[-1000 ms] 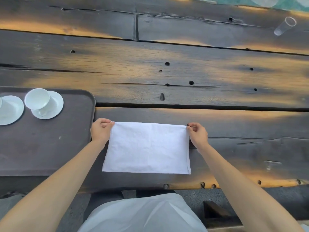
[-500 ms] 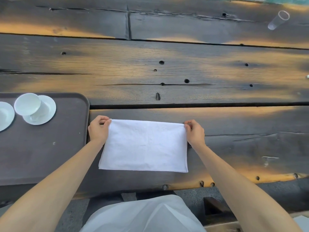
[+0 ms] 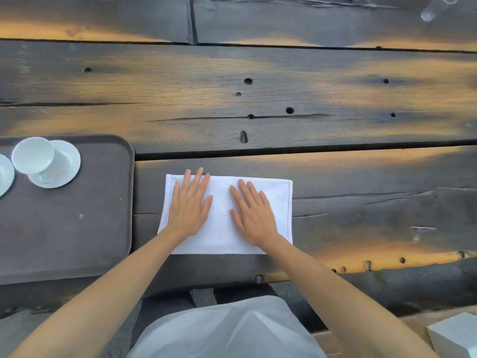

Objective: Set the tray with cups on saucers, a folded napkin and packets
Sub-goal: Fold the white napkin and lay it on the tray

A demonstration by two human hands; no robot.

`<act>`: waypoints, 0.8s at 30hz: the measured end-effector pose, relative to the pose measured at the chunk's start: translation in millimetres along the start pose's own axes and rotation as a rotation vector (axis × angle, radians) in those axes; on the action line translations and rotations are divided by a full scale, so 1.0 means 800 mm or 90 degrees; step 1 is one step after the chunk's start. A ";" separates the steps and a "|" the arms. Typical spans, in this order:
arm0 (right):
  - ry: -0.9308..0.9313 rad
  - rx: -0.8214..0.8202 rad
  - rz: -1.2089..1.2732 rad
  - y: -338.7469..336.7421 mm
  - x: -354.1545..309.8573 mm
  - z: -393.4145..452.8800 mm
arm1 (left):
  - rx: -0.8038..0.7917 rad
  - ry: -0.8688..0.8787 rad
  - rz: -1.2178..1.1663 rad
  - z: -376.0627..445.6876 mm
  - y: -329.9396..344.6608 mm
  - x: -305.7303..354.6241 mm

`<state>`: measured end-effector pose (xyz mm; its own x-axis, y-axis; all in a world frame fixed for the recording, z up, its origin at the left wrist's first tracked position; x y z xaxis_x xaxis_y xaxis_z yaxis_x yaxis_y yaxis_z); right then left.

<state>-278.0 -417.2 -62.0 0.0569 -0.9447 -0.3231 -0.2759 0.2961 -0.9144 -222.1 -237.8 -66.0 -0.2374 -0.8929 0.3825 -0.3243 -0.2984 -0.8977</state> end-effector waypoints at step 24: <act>0.484 -0.034 0.230 -0.030 0.104 -0.129 | -0.164 0.120 -0.038 0.067 -0.002 0.118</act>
<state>-365.8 -517.6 -41.4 -0.6999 -0.6368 -0.3236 -0.1993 0.6092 -0.7676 -194.8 -340.1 -40.1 -0.3682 -0.7914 0.4880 -0.5586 -0.2314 -0.7965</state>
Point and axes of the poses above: each hand's wrist, its own z-axis towards the middle knuckle, its own y-axis out of the palm, x = y × z, the point moved 6 cm from there along z, towards the middle knuckle, and after that the axes turned 1 degree about x, right-handed, at the moved point
